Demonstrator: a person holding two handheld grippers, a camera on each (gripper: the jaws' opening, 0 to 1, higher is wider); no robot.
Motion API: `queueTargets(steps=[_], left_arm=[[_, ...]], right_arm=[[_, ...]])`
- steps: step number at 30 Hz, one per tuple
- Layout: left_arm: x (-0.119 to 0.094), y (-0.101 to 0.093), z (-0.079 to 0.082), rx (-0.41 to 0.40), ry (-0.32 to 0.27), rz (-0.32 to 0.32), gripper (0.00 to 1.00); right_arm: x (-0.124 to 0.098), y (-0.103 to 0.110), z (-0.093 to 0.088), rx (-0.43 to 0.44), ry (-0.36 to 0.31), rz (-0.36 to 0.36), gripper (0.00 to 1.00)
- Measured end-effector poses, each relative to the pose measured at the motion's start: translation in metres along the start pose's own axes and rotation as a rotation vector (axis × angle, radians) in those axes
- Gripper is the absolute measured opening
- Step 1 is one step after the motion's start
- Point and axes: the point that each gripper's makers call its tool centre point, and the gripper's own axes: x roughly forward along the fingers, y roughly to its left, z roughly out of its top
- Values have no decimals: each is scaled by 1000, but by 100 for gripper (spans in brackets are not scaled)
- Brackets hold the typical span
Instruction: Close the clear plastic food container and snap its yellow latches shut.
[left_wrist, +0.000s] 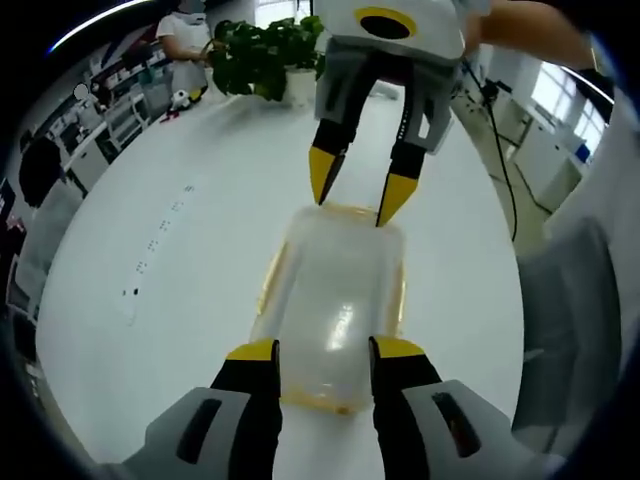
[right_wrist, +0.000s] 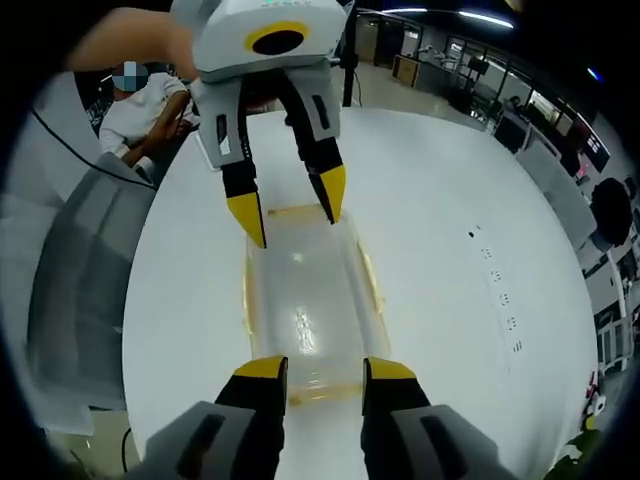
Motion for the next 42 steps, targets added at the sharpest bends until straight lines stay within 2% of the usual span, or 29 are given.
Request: queueTargets(steps=[11, 18, 27, 42], left_arm=[[3, 0, 9, 29, -10, -9, 31], [4, -2, 15, 36, -28, -12, 32], [9, -3, 22, 43, -49, -32, 32], [16, -12, 24, 46, -61, -38, 31]], right_arm=[[6, 2, 7, -14, -9, 15, 26], [11, 5, 20, -34, -32, 31, 25], [18, 5, 28, -48, -40, 44, 26], [24, -6, 28, -54, -45, 42, 25]])
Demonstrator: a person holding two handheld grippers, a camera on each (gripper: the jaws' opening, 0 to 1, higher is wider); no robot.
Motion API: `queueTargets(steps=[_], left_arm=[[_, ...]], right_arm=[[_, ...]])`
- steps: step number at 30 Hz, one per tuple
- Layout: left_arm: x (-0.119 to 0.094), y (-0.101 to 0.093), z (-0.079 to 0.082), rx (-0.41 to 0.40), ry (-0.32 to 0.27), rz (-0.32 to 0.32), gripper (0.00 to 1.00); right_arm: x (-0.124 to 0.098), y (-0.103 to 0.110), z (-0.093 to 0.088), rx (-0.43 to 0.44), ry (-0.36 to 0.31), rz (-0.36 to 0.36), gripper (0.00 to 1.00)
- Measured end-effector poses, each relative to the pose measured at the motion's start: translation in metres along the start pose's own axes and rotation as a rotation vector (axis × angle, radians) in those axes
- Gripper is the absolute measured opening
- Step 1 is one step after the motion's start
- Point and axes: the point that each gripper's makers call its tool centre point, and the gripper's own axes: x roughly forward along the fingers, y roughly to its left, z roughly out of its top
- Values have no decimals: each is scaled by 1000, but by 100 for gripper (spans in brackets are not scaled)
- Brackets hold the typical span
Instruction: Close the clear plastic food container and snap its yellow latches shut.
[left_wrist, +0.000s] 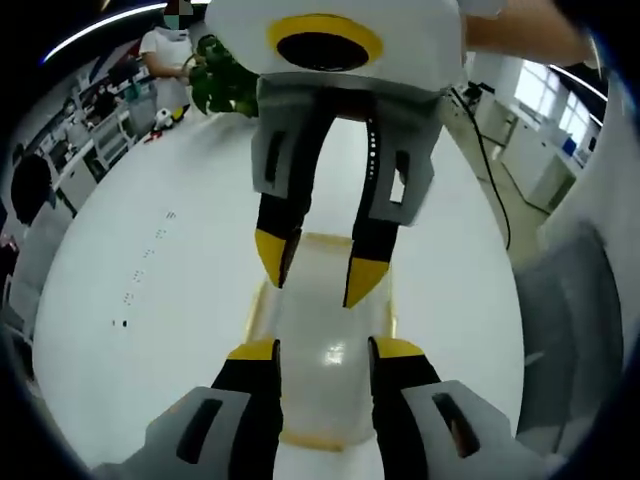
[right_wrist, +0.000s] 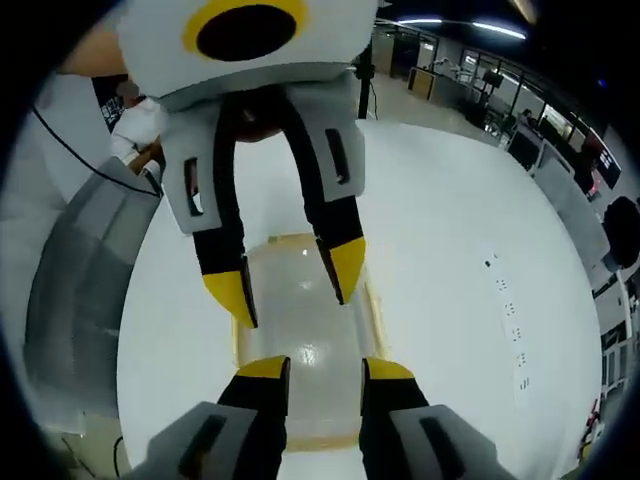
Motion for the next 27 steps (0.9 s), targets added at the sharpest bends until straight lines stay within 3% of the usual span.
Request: queueTargets(steps=[13, 19, 27], left_arm=[[4, -13, -5, 17, 0, -4, 32], [6, -17, -3, 5, -19, 2, 34], [8, -30, -4, 77, 6, -1, 40]], right_arm=[[4, -12, 7, -38, 0, -10, 26], [9, -19, 6, -47, 4, -16, 33], [14, -19, 6, -47, 9, -3, 37]])
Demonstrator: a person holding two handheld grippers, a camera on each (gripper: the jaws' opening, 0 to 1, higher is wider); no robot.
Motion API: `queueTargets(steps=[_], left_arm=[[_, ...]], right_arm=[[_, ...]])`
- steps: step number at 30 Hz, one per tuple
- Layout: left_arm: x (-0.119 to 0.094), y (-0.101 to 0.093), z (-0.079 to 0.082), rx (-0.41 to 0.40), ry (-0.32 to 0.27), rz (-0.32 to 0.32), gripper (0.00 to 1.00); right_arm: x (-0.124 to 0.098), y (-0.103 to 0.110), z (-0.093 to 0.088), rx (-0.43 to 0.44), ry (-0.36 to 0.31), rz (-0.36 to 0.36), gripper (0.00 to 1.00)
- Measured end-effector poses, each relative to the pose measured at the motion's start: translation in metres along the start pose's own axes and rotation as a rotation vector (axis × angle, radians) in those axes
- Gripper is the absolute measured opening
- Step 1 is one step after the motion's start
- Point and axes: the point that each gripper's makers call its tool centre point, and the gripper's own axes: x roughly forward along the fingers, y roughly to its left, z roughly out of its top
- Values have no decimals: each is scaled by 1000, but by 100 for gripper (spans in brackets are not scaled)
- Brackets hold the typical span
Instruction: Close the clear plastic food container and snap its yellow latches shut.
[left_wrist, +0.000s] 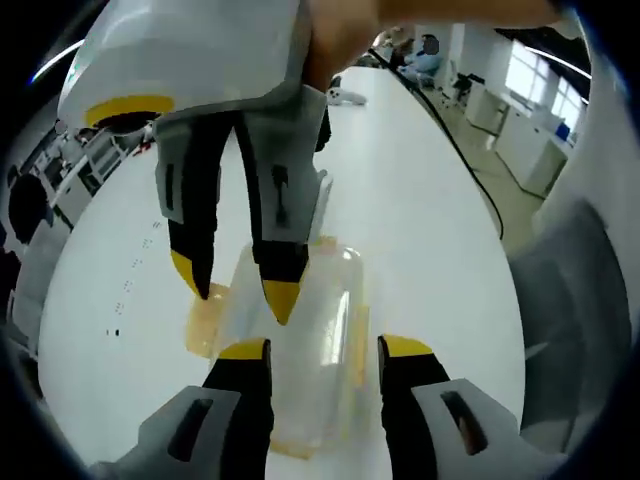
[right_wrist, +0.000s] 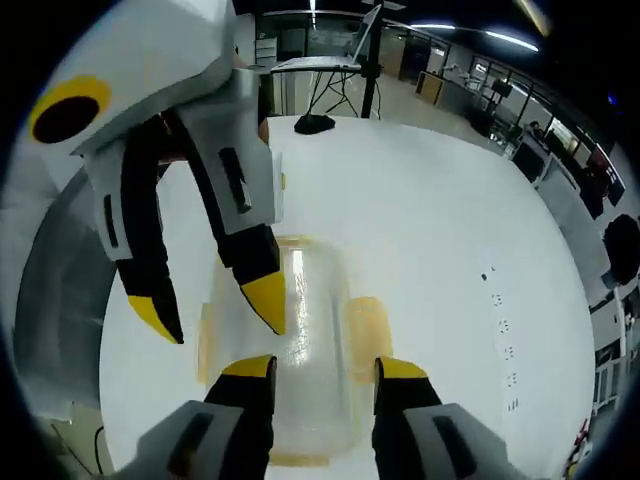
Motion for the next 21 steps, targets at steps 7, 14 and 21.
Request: queueTargets(steps=[7, 14, 21], left_arm=[[5, -6, -7, 55, 28, 13, 43], [9, -5, -11, 69, 24, 37, 43], [11, -5, -11, 102, 28, 66, 42]], right_arm=[[4, 0, 0, 20, -1, 26, 39], [5, -1, -1, 63, 2, 54, 39], [6, -3, -2, 71, 4, 79, 42]])
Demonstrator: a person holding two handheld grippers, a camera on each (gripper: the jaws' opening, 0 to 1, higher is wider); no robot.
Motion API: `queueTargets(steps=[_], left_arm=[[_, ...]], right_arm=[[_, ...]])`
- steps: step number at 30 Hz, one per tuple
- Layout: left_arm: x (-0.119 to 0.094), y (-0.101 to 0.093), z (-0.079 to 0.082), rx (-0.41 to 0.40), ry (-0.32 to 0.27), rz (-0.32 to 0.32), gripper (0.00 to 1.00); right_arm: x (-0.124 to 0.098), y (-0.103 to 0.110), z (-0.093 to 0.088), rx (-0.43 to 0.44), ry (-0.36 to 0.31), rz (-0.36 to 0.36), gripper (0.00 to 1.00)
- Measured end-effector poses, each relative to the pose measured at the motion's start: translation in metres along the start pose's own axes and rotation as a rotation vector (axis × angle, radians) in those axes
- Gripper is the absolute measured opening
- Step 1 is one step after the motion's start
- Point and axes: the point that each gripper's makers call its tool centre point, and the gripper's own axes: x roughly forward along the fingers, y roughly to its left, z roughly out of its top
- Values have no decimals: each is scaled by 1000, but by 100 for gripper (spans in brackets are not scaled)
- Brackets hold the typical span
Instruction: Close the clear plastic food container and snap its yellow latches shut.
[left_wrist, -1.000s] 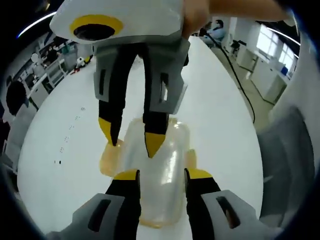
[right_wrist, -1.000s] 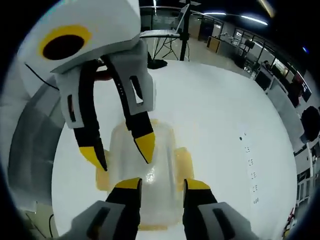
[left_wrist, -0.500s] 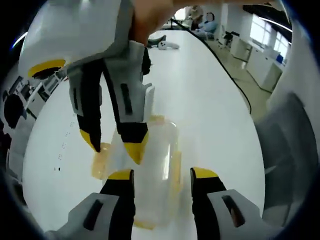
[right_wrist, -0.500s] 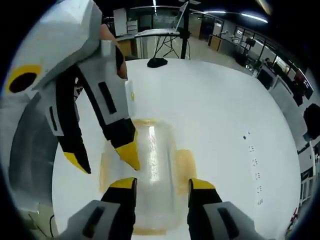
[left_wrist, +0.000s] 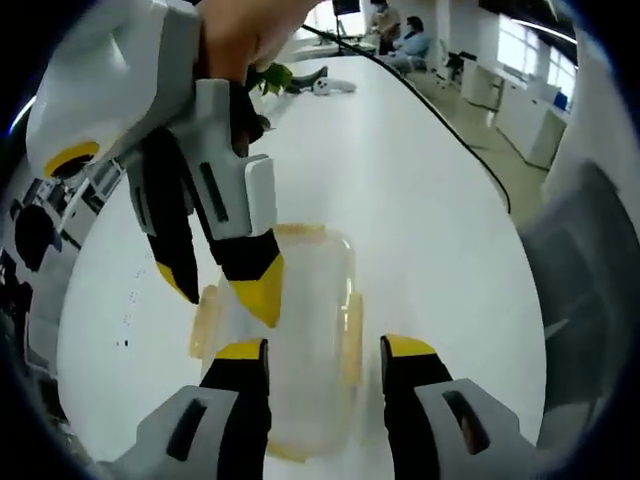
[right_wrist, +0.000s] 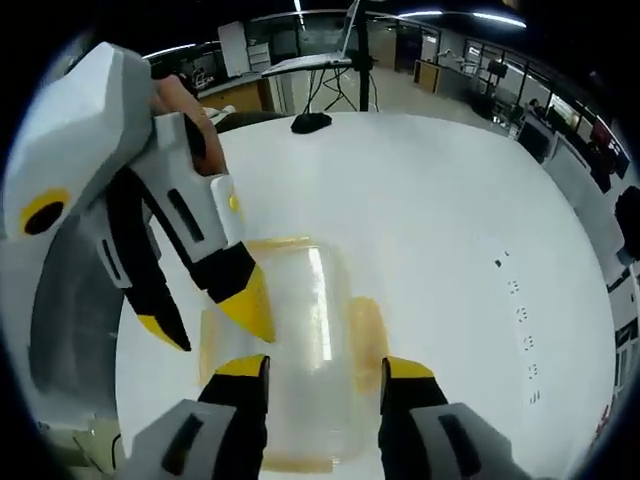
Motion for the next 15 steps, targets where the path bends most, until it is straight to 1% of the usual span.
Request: queueTargets(steps=[3, 5, 7, 8, 9, 11, 13, 14, 15], left_arm=[[1, 0, 0, 13, -4, 16, 42], [2, 2, -1, 22, -3, 36, 40], [2, 5, -1, 36, 0, 59, 37], [3, 6, -1, 39, 1, 69, 36], [3, 6, -1, 40, 1, 72, 36], [3, 6, -1, 34, 0, 78, 36], [4, 7, 0, -5, -12, 84, 36], [3, 8, 0, -16, -16, 83, 36], [3, 7, 0, -11, -15, 83, 36]], right_arm=[[1, 0, 0, -1, 3, 20, 42], [2, 1, 0, -10, 4, 38, 41], [3, 1, 0, -5, 7, 57, 40], [3, 3, 0, 4, 10, 79, 39], [3, 5, 0, 13, 13, 91, 38], [4, 4, 0, -13, 13, 99, 38], [5, 3, 0, 2, 23, 114, 39], [5, 4, 1, -6, 30, 118, 39], [6, 5, 1, -22, 39, 126, 39]])
